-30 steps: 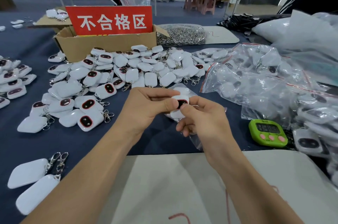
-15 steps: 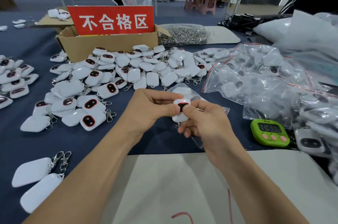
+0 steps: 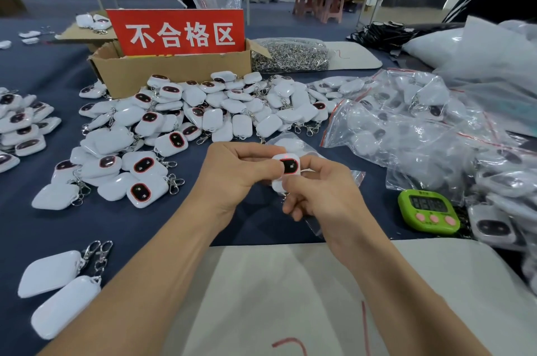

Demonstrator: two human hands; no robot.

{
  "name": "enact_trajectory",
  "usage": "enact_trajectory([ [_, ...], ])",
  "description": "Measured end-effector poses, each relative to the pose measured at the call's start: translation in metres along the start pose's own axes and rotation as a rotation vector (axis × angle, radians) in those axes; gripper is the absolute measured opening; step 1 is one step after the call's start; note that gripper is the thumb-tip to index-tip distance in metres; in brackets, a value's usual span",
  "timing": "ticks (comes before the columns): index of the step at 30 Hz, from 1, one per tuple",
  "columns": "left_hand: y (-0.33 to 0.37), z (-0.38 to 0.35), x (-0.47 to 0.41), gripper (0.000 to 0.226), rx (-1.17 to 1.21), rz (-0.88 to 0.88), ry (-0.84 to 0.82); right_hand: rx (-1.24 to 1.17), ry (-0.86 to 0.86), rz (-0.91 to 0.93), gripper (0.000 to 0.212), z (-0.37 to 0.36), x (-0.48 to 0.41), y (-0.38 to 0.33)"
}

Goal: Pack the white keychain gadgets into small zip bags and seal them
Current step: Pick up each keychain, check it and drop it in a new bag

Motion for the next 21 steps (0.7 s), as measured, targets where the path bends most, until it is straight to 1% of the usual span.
enact_trajectory([
  [3,0.0017,0.0003,0.0006,0.023,0.053,0.002,-0.016,0.002,0.002,0.015,0.019,0.0005,-0.0007,0.0008],
  [7,0.0041,-0.0007,0.0024,0.025,0.108,-0.008,-0.044,-0.091,0.020,-0.001,0.010,-0.0016,0.0007,-0.0004],
  [12,0.0050,-0.0011,0.0031,0.028,0.134,-0.015,-0.102,-0.100,0.063,0.030,0.021,0.0011,0.0033,-0.0009],
  [16,0.0037,-0.0009,0.0023,0.029,0.136,-0.033,-0.090,-0.096,0.083,0.063,0.018,0.0006,0.0055,-0.0006],
  [18,0.0041,-0.0016,0.0017,0.029,0.165,-0.050,-0.072,-0.088,0.116,0.103,0.018,0.0001,0.0061,-0.0015],
  [21,0.0039,-0.0020,0.0007,0.029,0.171,-0.098,-0.044,-0.114,0.234,0.165,0.024,0.0011,0.0057,-0.0037],
])
Point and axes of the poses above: each hand's wrist, its own x-axis away from the middle knuckle, its own z-axis out of the back of the hand, y = z × x, the point moved 2 cm from there along -x, towards the middle knuckle, and after that the axes turned 3 degrees about -z, right-handed, at the moved point
